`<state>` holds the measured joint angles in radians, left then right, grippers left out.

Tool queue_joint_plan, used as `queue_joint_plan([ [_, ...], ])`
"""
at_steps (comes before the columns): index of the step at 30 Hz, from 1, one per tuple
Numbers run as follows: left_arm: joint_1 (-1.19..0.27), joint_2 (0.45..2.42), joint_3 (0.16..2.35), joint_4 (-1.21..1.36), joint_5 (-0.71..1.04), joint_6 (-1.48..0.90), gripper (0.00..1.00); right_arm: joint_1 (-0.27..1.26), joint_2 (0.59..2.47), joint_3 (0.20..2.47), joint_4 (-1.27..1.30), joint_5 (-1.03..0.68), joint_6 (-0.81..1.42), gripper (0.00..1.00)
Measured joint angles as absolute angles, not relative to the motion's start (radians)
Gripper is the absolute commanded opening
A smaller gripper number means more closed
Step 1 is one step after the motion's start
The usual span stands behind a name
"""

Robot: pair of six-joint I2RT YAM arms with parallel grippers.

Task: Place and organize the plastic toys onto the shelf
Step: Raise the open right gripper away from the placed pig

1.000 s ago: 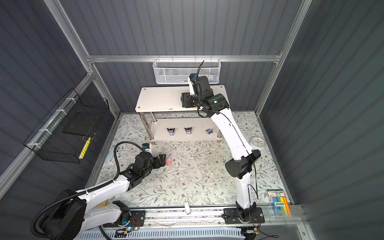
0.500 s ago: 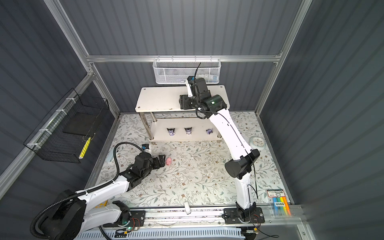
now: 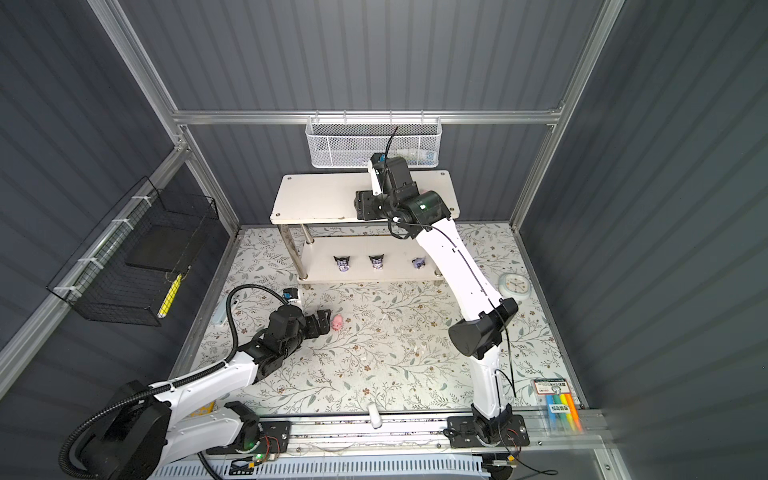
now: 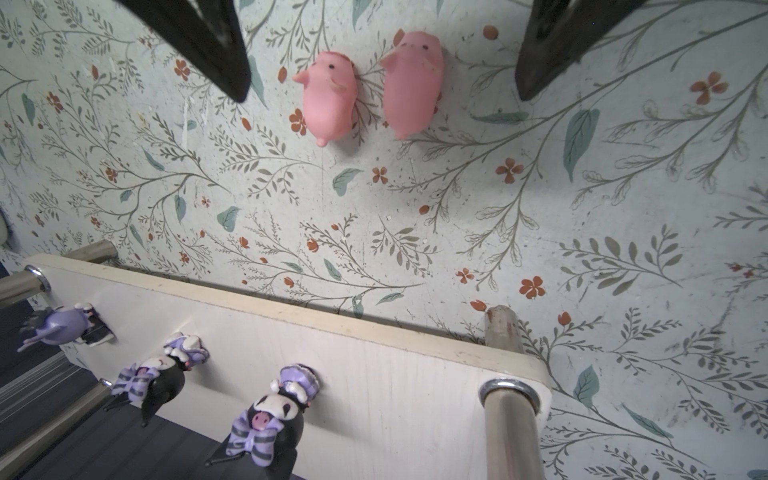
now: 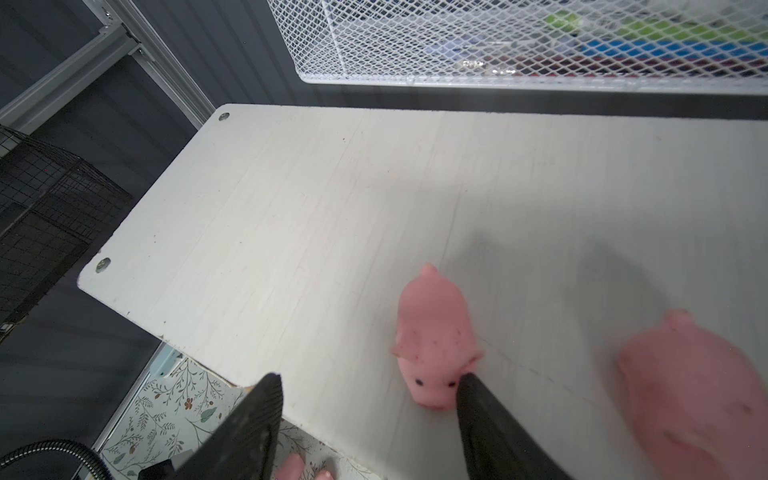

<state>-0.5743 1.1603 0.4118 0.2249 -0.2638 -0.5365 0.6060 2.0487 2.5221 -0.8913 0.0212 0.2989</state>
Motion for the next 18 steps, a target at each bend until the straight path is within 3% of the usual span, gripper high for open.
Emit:
queue_joint_plan([
  [11,-0.574,1.16,0.412,0.225,-0.264,-0.537,0.99,0.609,2.031,2.502,-0.89,0.021,0.299,0.7],
  [18,-0.574,1.155,0.412,0.221,-0.265,-0.537,0.99,0.609,1.906,2.409,-0.875,0.006,0.299,0.7],
])
